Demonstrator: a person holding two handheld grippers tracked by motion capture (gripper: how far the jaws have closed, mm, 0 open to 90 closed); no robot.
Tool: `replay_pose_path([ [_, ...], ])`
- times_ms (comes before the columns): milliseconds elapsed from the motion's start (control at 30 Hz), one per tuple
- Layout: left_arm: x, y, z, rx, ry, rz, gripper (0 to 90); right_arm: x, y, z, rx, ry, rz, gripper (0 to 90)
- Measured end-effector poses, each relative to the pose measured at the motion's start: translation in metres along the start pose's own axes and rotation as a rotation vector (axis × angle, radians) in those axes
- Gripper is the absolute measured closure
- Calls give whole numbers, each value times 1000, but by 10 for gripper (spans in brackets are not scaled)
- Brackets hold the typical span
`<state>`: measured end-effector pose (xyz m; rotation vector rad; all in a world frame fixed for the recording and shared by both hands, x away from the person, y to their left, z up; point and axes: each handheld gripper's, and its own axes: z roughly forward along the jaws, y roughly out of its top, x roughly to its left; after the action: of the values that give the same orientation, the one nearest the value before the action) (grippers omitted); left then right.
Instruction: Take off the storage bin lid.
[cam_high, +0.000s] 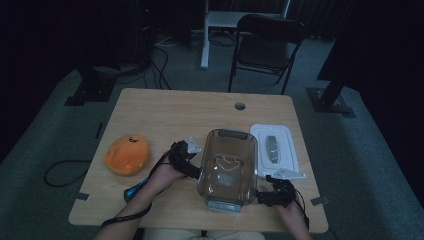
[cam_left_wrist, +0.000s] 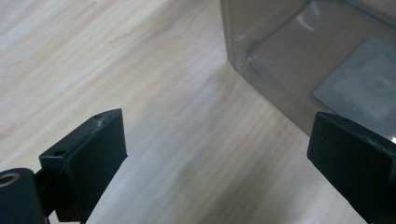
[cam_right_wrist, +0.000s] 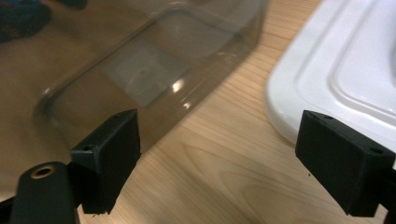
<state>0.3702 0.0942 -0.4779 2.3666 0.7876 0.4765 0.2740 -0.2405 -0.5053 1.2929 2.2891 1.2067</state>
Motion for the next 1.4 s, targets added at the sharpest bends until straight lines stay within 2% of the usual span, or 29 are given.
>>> replay_pose_path([
  [133,8,-1,-1,4,-2,-6,52,7,3,6,4,27,-13,140],
  [400,23,-8,-5,23,-7,-30,51,17,7,16,4,50,-51,140],
  [433,24,-9,-8,30,13,-26,51,18,7,17,9,47,-58,139],
  [633,29,-14,-23,18,39,-37,44,15,3,18,28,34,-74,140],
  [667,34,-18,-35,17,32,-50,44,14,1,17,29,29,-71,140],
  [700,36,-20,-40,14,37,-52,22,6,-4,13,24,18,-54,140],
  [733,38,-22,-45,9,40,-59,22,6,-4,13,24,18,-54,140],
  [833,46,-27,-62,-5,60,-79,21,-2,-10,6,20,-2,-58,140],
  [933,53,-32,-78,-25,82,-99,21,-7,-13,1,13,6,-55,140],
  [1067,65,-41,-97,-40,115,-121,22,-16,-20,-4,11,-11,-54,140],
  [1200,77,-56,-112,-38,150,-154,21,-20,-26,-9,2,-19,-50,140],
  [1400,97,-86,-136,-52,200,-210,21,-24,-31,-11,27,-41,-62,140],
])
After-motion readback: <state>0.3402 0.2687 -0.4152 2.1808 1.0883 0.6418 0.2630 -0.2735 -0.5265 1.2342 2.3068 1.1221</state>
